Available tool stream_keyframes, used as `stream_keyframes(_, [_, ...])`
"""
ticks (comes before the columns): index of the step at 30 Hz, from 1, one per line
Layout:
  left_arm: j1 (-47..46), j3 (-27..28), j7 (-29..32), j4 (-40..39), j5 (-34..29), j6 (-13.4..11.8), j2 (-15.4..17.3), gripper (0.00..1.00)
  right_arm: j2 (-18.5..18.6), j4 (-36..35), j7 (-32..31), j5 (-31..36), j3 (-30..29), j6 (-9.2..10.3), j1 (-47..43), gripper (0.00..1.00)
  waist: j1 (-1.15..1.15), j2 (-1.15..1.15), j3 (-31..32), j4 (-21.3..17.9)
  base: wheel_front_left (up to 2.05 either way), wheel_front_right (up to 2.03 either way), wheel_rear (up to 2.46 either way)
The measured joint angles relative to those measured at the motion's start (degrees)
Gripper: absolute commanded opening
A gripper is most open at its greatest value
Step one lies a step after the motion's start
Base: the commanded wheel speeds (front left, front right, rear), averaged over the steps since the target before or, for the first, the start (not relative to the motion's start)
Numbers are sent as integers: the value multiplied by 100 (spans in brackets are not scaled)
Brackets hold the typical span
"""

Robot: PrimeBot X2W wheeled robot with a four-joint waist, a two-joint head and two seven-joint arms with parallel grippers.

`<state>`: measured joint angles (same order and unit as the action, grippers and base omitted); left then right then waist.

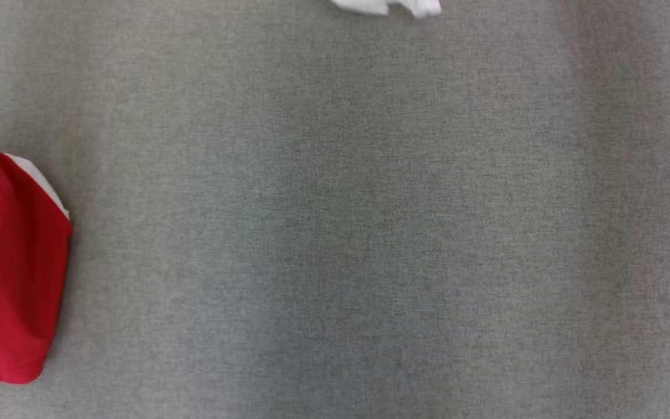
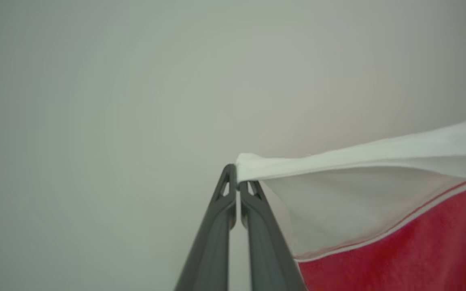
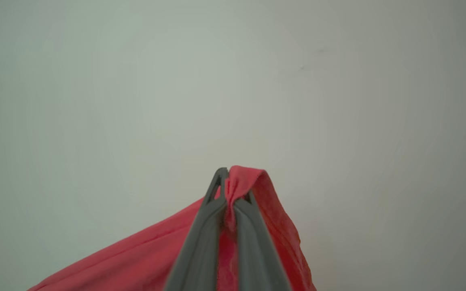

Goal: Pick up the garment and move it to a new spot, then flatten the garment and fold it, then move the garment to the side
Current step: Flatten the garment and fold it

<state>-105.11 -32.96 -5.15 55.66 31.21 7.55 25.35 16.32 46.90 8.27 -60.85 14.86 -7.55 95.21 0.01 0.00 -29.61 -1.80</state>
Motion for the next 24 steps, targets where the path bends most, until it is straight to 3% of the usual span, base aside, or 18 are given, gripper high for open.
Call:
stream_keyframes(8, [-324, -279, 63, 399, 98, 1, -185, 0, 174, 331, -14, -24, 276, 0, 268, 0, 0, 0, -4, 77, 0, 0, 0])
stream_keyframes(14, [238, -800, 359, 401, 358, 0, -213, 0, 245, 483, -109, -137, 611, 0, -358, 0, 0, 1, 74, 158, 0, 0, 0])
stream_keyframes(20, [1082, -1568, 1235, 63, 976, 0, -42, 0, 380, 394, -366, -441, 1029, 0, -1456, 0, 0, 0, 484, 229, 0, 0, 0])
stream_keyframes(24, [1699, -2199, 1986, -497, 1468, 0, 238, 0, 495, 265, -712, -700, 1332, 0, -2219, 0, -1, 1, 911, 276, 0, 0, 0])
